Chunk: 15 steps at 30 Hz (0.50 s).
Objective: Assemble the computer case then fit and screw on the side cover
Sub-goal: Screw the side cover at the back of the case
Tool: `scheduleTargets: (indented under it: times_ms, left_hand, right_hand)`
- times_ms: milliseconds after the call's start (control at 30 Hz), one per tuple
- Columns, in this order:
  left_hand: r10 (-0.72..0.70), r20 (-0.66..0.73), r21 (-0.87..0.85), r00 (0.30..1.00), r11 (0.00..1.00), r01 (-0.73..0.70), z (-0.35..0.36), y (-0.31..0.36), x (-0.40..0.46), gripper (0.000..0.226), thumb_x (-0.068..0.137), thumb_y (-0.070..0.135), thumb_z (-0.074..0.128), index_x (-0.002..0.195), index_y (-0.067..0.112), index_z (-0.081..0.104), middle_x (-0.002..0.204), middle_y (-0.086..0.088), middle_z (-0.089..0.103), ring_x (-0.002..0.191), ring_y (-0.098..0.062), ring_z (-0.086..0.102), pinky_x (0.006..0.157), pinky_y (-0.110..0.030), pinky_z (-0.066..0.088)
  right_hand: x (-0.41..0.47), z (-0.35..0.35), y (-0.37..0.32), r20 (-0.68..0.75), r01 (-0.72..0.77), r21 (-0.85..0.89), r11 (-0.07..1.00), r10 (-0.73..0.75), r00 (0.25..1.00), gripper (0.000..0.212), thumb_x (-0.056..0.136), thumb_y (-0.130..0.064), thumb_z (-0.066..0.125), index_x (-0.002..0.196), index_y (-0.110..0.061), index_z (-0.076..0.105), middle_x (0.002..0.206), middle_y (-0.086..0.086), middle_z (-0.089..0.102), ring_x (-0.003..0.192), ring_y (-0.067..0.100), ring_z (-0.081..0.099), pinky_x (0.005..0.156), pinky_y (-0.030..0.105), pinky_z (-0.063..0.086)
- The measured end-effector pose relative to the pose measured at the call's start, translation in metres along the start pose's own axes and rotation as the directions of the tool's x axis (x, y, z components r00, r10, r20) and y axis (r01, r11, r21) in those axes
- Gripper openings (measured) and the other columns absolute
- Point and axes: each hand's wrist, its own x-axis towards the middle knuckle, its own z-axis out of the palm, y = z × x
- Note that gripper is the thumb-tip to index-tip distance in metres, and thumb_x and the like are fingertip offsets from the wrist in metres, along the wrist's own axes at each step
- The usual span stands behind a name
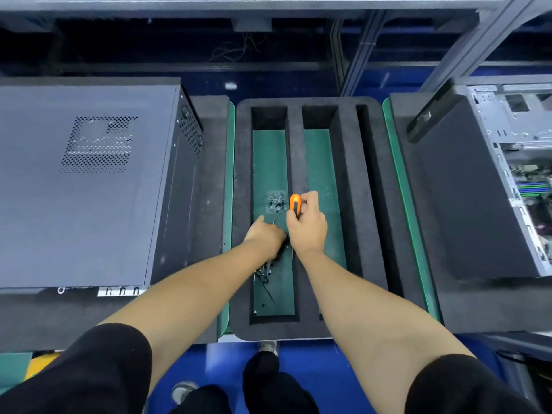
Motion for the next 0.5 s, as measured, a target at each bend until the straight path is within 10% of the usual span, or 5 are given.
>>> scheduleTargets:
  times_ms: [200, 500]
  left_hand:
    - [0.156, 0.082, -0.23, 0.984, 0.964, -0.134, -0.014, -0.017, -0.012, 0.036, 0.086, 0.034, 0.071, 0.118, 0.02, 0.061, 0.116, -0.004, 0.066, 0.102, -0.029, 0.064, 0.08, -0.036, 0.054]
    - [0.282, 0.138, -0.095, 0.95, 0.958, -0.27, -0.006, -0.01, -0.018, 0.023, 0.09, 0.025, 0.068, 0.111, 0.031, 0.063, 0.11, 0.008, 0.066, 0.102, -0.02, 0.065, 0.087, -0.036, 0.055]
  right_hand:
    - [0.0, 0.001, 0.001, 0.007, -0.004, -0.017, 1.0, 0.004, 1.0, 0.02, 0.082, -0.029, 0.05, 0.093, -0.036, 0.035, 0.061, -0.006, 0.056, 0.058, 0.018, 0.055, 0.058, 0.039, 0.046]
    - [0.001, 0.0, 0.0, 0.015, 0.007, -0.031, 0.999, -0.007, 1.0, 0.021, 0.084, -0.028, 0.051, 0.094, -0.034, 0.034, 0.061, -0.006, 0.054, 0.057, 0.02, 0.055, 0.056, 0.037, 0.042]
